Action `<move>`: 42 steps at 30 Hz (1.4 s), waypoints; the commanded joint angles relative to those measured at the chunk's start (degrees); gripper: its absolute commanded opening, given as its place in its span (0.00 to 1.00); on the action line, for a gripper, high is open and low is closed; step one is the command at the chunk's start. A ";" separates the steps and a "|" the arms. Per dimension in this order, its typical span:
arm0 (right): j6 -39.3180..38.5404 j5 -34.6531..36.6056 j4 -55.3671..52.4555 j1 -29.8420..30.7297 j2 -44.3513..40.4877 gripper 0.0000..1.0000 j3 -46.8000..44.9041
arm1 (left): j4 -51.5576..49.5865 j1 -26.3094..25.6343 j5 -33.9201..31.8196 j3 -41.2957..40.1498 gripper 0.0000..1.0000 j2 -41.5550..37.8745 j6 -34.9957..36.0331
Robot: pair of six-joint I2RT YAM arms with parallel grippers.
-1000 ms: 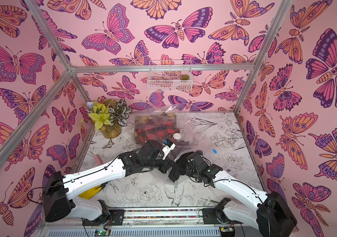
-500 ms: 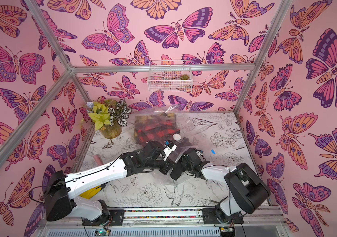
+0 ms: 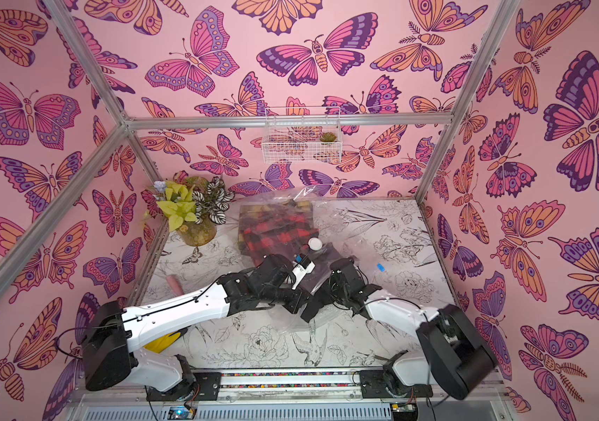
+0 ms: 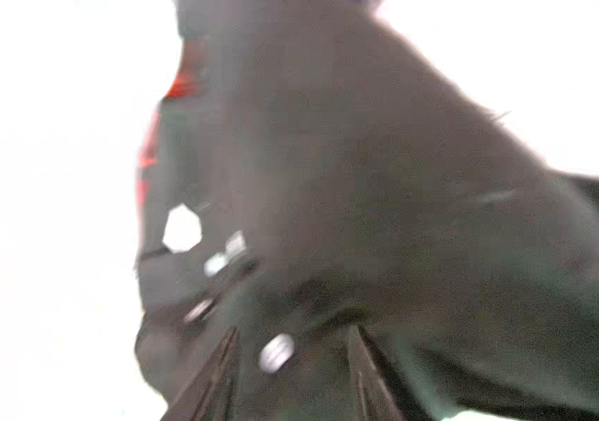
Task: Place the folded shirt into the vacuum bag
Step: Place the shirt in the vacuum bag, then adjust the vacuum bag at the center of the board.
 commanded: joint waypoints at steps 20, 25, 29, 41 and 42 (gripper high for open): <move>-26.28 -26.15 -45.82 -45.93 -22.30 0.74 10.98 | -16.20 3.22 -2.64 -16.96 0.61 -21.60 -17.24; -23.49 -27.63 -36.06 -52.47 -11.42 0.80 10.78 | -15.25 6.69 -0.66 -21.73 0.78 -22.78 -21.85; -18.14 -30.55 -21.64 -52.72 -5.67 0.81 6.63 | -9.99 8.82 1.40 -26.25 0.81 -24.16 -25.50; -14.84 -34.96 -8.66 -51.31 4.03 0.62 2.71 | 14.11 8.65 6.07 -35.88 0.58 -17.40 -35.63; -14.40 -35.21 -7.68 -51.10 4.73 0.59 2.48 | 15.52 8.50 6.45 -36.21 0.54 -16.36 -36.27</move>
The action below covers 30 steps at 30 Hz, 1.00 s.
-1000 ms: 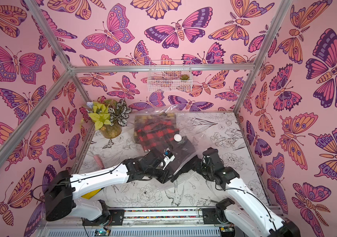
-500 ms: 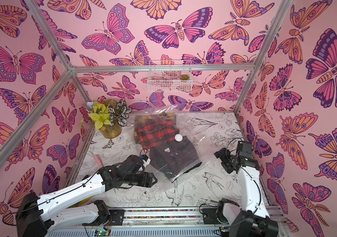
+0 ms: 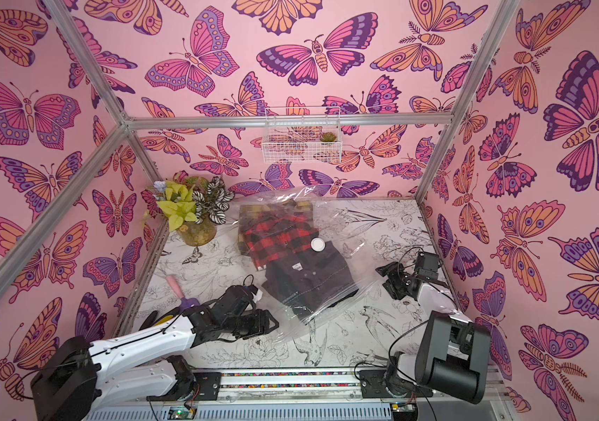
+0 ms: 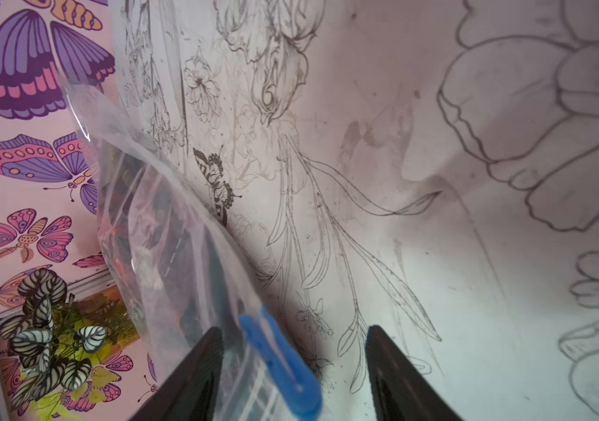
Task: Place the folded shirt into the vacuum bag
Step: Adjust the vacuum bag at the center of the board.
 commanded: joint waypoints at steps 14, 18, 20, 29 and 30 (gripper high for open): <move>9.94 -2.58 5.74 3.66 -2.30 0.00 4.42 | -4.15 1.26 -3.48 5.20 0.00 -6.48 -2.09; 15.22 -2.64 2.98 4.14 -2.68 0.00 16.07 | -17.71 7.19 -0.42 22.15 0.00 -5.41 6.06; 18.38 -5.29 2.54 4.79 -0.72 0.00 23.86 | -24.38 10.75 0.52 34.18 0.00 -2.91 10.90; 23.19 -7.36 -1.86 8.46 5.65 0.00 49.62 | -37.07 18.41 2.69 69.28 0.00 6.47 18.03; 23.42 -7.56 -2.39 8.46 6.35 0.00 50.84 | -37.09 18.79 3.11 70.43 0.00 6.49 18.04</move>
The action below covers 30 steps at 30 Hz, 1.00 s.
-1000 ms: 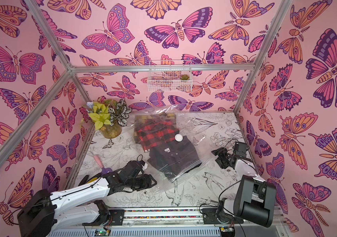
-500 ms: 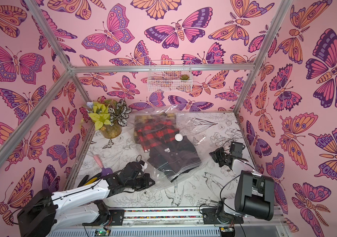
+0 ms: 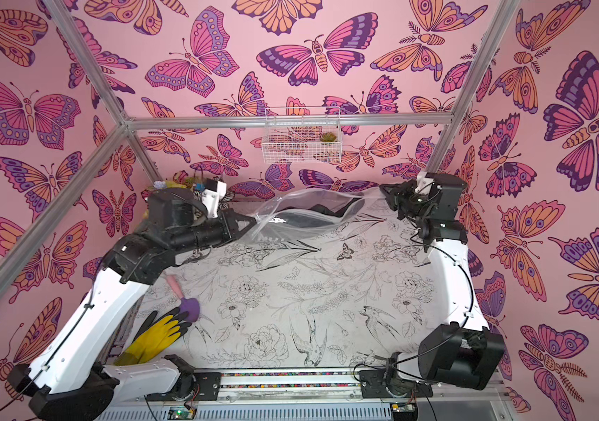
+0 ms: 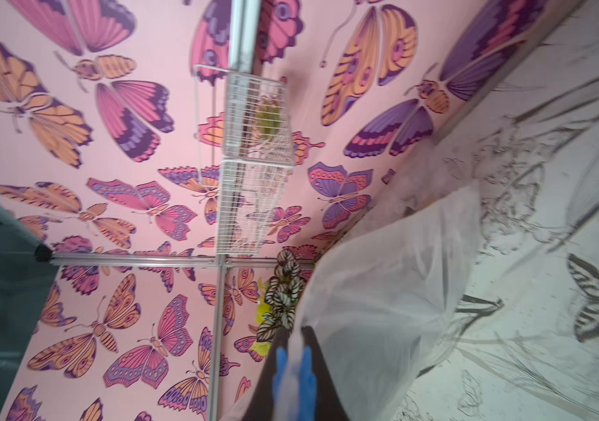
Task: Place the folded shirt into the vacuum bag
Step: Adjust the vacuum bag at the center of the board.
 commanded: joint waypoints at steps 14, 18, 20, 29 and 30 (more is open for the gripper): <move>2.83 -1.93 3.61 -1.21 -3.83 0.00 -13.41 | 4.53 -1.25 10.63 -15.19 0.00 -5.08 -0.70; 1.23 -0.85 2.74 -2.23 -8.19 0.00 -20.01 | 5.80 -2.64 13.75 -19.80 0.10 -7.77 -0.08; -1.23 -0.94 0.15 -3.32 -11.06 0.00 -22.84 | 5.69 -2.58 13.69 -22.14 0.20 -9.96 0.74; -15.25 3.37 -14.99 -4.47 -22.85 0.00 -34.06 | 4.86 -1.77 13.72 -25.28 0.41 -8.47 4.13; -16.57 5.05 -16.37 -4.66 -23.31 0.00 -34.71 | 4.85 -1.93 13.44 -25.52 0.42 -7.77 4.49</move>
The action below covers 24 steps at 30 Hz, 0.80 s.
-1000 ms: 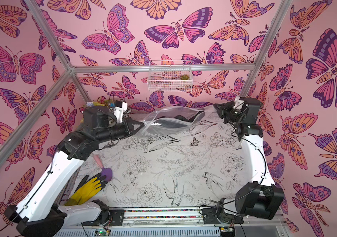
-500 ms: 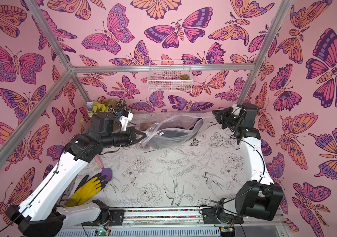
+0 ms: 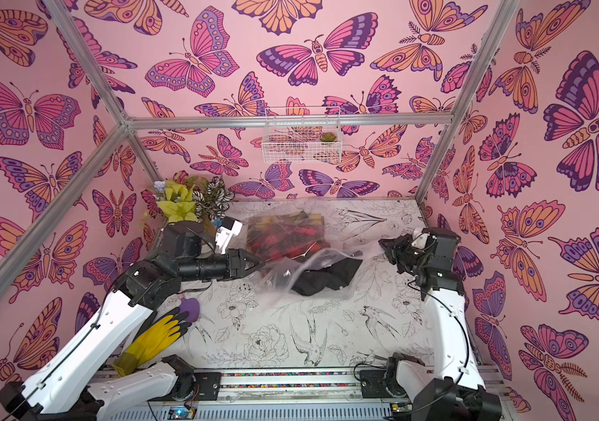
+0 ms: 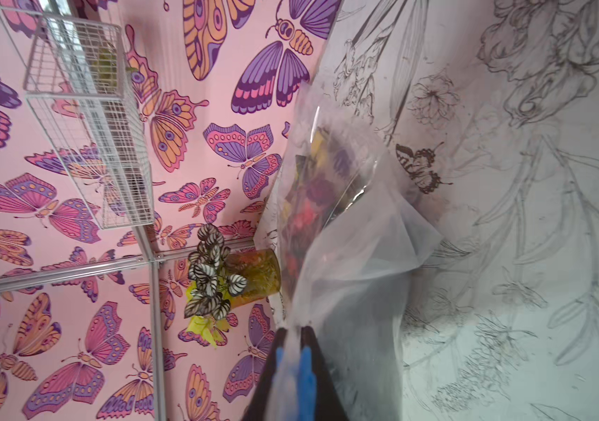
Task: Place the folded shirt into the vacuum bag
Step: Adjust the vacuum bag at the center of the board.
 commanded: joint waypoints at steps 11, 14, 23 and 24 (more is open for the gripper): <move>-26.78 28.14 -27.89 -1.53 0.20 0.65 9.35 | 5.70 -7.65 -11.68 -10.29 0.43 10.45 6.05; -31.99 38.82 -33.44 5.81 2.65 0.68 14.04 | 9.37 -9.96 -13.31 -12.19 0.42 17.04 6.24; -25.83 41.49 -30.22 32.87 8.62 0.58 3.43 | 19.70 -9.43 -14.96 -13.63 0.38 30.64 7.52; -24.96 38.68 -28.17 34.21 9.72 0.54 1.47 | 20.48 -8.65 -14.57 -13.57 0.38 32.46 7.19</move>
